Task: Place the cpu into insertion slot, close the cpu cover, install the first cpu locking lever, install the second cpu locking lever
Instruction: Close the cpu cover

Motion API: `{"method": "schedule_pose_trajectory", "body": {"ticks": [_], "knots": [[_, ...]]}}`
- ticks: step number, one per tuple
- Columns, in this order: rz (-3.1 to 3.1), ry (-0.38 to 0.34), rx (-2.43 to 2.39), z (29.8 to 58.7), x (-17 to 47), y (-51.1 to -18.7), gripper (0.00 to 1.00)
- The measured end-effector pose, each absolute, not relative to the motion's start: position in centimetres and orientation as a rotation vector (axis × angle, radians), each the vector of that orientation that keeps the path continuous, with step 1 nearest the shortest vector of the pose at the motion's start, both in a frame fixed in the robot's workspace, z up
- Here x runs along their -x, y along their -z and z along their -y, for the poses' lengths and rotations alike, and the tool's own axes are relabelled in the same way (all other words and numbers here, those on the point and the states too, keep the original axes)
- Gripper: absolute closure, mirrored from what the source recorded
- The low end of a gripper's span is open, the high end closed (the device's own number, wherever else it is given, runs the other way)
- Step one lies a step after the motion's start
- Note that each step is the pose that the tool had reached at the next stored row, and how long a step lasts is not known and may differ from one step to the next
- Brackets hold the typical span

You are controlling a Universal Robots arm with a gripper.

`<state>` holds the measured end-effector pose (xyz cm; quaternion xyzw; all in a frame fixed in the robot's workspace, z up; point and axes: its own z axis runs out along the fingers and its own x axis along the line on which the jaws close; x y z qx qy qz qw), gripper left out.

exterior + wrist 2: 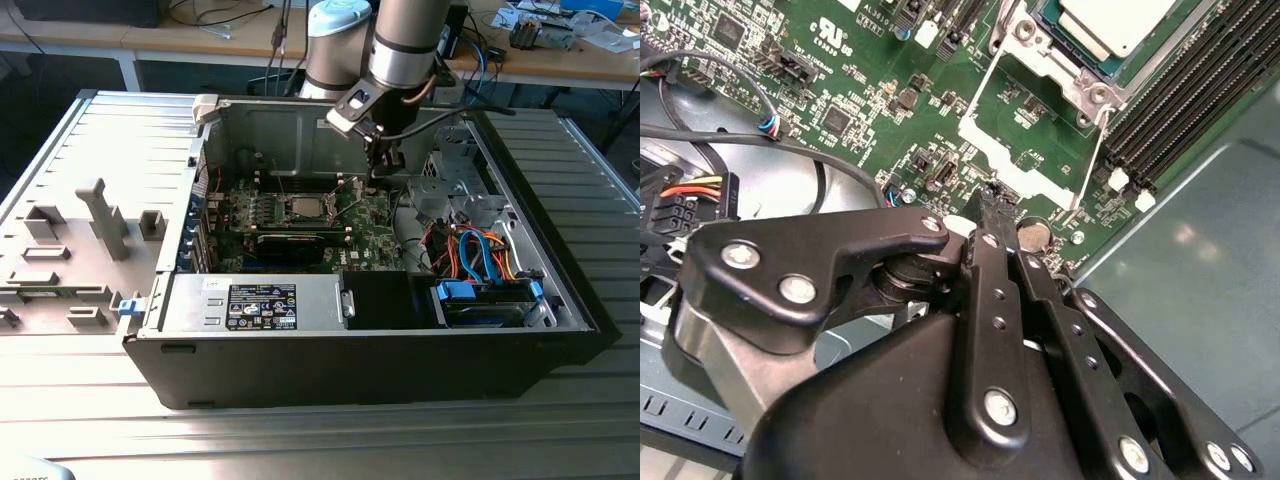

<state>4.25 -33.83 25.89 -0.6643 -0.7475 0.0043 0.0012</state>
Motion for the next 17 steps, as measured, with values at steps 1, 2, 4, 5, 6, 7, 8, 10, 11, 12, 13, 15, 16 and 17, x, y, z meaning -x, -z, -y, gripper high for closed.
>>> {"method": "schedule_pose_trajectory", "body": {"ticks": [1,2,4,5,6,7,8,10,11,12,13,15,16,17], "knots": [[2.346,-0.014,2.085,33.8,-4.3,-25.8,0.89],[2.346,-0.014,2.085,33.8,-4.4,-25.7,0.89],[2.345,-0.015,2.084,33.8,-4.5,-25.2,0.89],[2.345,-0.015,2.084,33.8,-4.5,-25.1,0.89],[2.344,-0.014,2.084,33.8,-4.5,-25.0,0.89],[2.344,-0.012,2.083,33.8,-4.5,-24.9,0.89],[2.343,-0.011,2.083,33.8,-4.4,-24.9,0.89],[2.343,-0.009,2.082,33.8,-4.3,-24.8,0.89],[2.342,-0.009,2.082,33.8,-4.2,-24.8,0.89],[2.342,-0.009,2.082,33.8,-3.9,-24.8,0.89],[2.342,-0.009,2.082,33.8,-3.6,-24.8,0.89],[2.343,-0.008,2.082,33.8,-3.1,-24.8,0.89],[2.343,-0.008,2.082,33.8,-2.9,-24.8,0.89],[2.343,-0.008,2.082,33.8,-2.7,-24.8,0.89]]}}
